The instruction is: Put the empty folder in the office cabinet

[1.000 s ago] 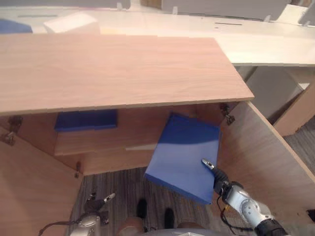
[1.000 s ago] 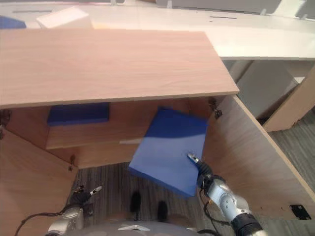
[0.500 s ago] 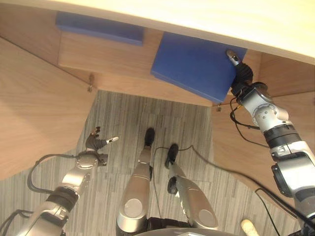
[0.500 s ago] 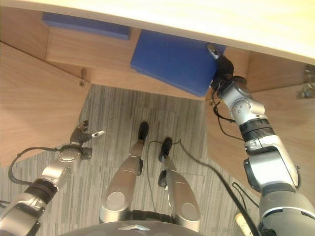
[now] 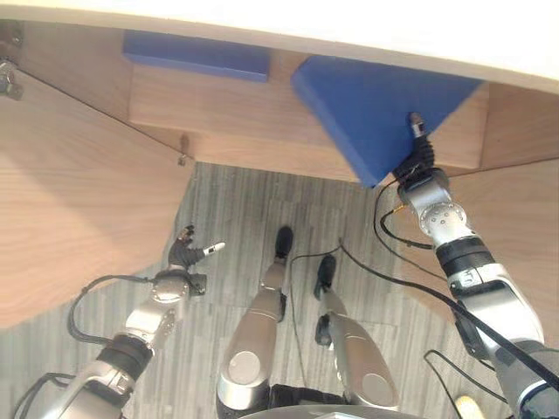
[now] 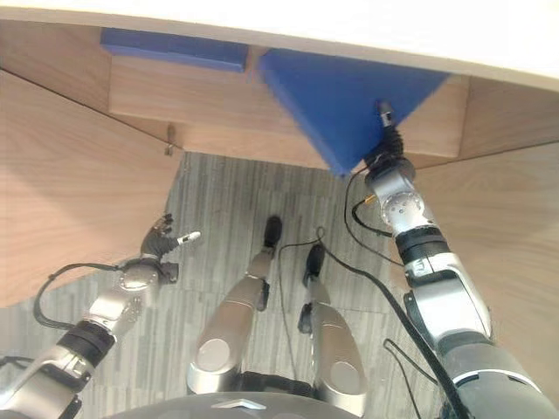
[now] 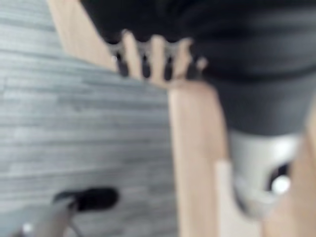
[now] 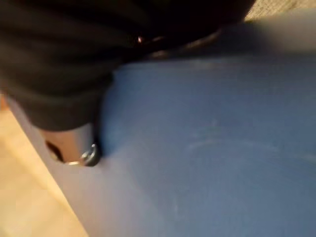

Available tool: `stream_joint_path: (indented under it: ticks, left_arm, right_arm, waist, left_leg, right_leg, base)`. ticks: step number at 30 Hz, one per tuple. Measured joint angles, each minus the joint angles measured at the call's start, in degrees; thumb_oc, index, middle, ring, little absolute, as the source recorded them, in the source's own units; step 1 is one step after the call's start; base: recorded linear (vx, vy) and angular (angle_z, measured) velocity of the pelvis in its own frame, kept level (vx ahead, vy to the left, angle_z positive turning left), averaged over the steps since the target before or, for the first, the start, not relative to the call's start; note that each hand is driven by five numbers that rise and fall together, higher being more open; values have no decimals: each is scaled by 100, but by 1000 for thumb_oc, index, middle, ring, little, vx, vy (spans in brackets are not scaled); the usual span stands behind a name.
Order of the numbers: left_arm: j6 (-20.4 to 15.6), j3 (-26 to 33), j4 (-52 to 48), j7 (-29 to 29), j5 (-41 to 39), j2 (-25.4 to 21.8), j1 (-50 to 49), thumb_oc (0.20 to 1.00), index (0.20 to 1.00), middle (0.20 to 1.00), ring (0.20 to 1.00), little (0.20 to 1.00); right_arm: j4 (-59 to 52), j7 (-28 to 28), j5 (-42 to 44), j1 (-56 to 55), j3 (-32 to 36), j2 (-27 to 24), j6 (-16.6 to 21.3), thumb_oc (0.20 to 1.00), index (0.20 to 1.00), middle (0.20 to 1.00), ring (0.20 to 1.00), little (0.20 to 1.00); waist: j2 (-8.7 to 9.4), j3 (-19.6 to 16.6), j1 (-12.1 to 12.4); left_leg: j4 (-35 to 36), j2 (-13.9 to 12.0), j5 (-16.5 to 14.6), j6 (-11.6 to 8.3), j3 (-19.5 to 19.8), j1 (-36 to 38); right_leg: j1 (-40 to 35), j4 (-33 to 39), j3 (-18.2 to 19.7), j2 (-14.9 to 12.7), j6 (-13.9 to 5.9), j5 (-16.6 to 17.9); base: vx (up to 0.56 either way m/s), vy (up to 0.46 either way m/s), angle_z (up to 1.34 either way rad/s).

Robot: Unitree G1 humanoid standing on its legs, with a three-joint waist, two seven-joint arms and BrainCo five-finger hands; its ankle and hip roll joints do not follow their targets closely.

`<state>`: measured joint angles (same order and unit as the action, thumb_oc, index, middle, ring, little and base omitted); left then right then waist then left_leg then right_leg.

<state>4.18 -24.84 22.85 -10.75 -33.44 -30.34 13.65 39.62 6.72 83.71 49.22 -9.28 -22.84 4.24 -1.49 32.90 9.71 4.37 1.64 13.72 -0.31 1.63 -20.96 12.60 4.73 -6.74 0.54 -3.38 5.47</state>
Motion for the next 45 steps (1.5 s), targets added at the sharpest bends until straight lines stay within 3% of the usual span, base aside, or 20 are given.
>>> stream_joint_path:
  ticks: [5,7,12,21,35,36,37,45]
  left_arm:
    - [-61,-229,22,-51,-16,31,6,1000,1000,1000,1000,1000]
    - [-118,-268,12,-105,-98,27,34,1000,1000,1000,1000,1000]
    - [-227,-283,11,-103,-226,-21,47,1000,1000,1000,1000,1000]
    - [-242,-327,-216,25,-336,-332,41,1000,1000,1000,1000,1000]
    - [-280,-290,-872,111,-424,-561,-13,1000,1000,1000,1000,1000]
    - [-281,-286,-941,111,-442,-565,-13,1000,1000,1000,1000,1000]
    - [-285,-281,-959,112,-441,-565,-12,1000,1000,1000,1000,1000]
    - [-237,-200,-1068,117,-462,-745,-4,1000,1000,1000,1000,1000]
  right_arm:
    - [1124,641,496,1017,321,-11,481,200,200,200,200,200]
    - [1778,653,909,1478,313,-74,404,200,200,200,200,200]
    - [2218,647,1883,1840,332,-421,101,200,200,200,200,200]
    - [2639,716,1767,2199,223,-647,-446,200,200,200,200,200]
    - [2860,713,1589,2226,72,-833,-561,200,200,200,200,200]
    - [2864,662,1596,2226,73,-849,-576,473,473,473,473,473]
    - [2863,623,1596,2226,73,-854,-592,1000,1000,1000,1000,1000]
    - [2863,487,1609,2234,77,-1058,-1000,1000,1000,1000,1000,1000]
  waist:
    - [-160,-9,15]
    - [-175,-17,72]
    - [-252,-11,262]
    - [-254,-10,413]
    - [-254,-10,447]
    - [-254,-11,448]
    - [-254,-11,446]
    - [-253,-11,511]
  left_leg:
    - [-3,30,37,-50,7,-159]
    - [-6,57,42,-54,46,-164]
    - [-8,91,77,-12,122,-161]
    - [-8,95,77,-15,263,-173]
    - [-7,129,68,-69,352,-292]
    - [-7,129,68,-69,354,-312]
    - [-7,128,68,-69,355,-332]
    - [-8,131,120,-22,361,-411]
  right_leg:
    - [180,-1,-14,-37,9,72]
    - [177,-1,-65,-60,20,63]
    - [131,-1,-213,-86,-19,-4]
    - [94,-1,-356,-63,40,-76]
    - [183,-1,-476,-88,9,-90]
    - [202,-1,-480,-88,8,-89]
    - [223,-1,-481,-87,7,-89]
    - [293,-2,-492,-87,-6,-76]
  base:
    - [10,15,-2]
    - [36,-43,9]
    - [52,-60,13]
    - [32,-23,8]
    - [8,-5,3]
    - [0,0,0]
    - [0,0,0]
    - [3,-21,1]
